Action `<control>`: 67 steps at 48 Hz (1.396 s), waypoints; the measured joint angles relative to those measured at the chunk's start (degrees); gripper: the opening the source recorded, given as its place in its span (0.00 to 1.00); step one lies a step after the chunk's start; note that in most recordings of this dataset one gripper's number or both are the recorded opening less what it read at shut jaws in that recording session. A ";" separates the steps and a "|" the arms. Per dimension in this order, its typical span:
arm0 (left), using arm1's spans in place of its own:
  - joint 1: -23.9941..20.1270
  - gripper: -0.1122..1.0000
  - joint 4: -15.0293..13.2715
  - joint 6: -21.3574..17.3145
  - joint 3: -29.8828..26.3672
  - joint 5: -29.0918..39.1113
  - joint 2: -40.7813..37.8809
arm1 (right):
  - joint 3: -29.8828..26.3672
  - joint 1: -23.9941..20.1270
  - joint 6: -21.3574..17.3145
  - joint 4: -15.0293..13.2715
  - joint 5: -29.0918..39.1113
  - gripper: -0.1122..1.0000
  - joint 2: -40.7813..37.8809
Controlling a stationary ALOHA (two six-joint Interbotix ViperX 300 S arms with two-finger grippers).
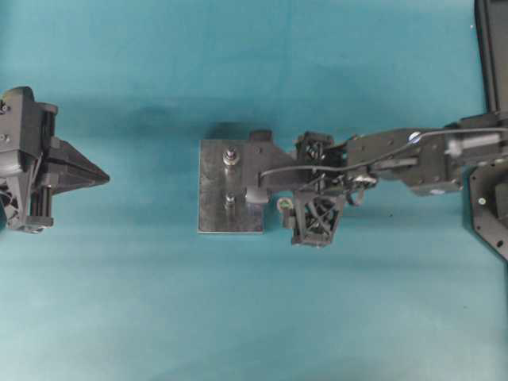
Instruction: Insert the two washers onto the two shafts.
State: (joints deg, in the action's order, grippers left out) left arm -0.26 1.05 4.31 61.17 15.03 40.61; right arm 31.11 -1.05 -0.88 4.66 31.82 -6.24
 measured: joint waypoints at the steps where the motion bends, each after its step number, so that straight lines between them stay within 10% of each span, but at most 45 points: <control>1: 0.00 0.10 0.00 0.00 0.00 -0.09 0.00 | 0.00 -0.09 -0.09 0.00 -0.18 0.74 -0.26; 30: 0.00 0.10 0.00 0.00 -0.79 -0.18 -1.67 | 0.18 0.53 -0.44 -0.18 -1.49 0.72 -4.04; 49: 0.00 0.10 0.00 0.00 -0.88 -0.53 -1.85 | 0.09 0.70 -0.44 -0.26 -1.93 0.40 -4.83; 67: 0.00 0.10 0.00 0.00 -0.88 -0.53 -1.93 | -0.26 0.88 -0.44 -0.53 0.09 0.40 -3.69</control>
State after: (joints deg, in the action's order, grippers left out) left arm -0.26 1.05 4.31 60.29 14.50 38.67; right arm 30.85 -0.18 -1.32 4.13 31.90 -9.93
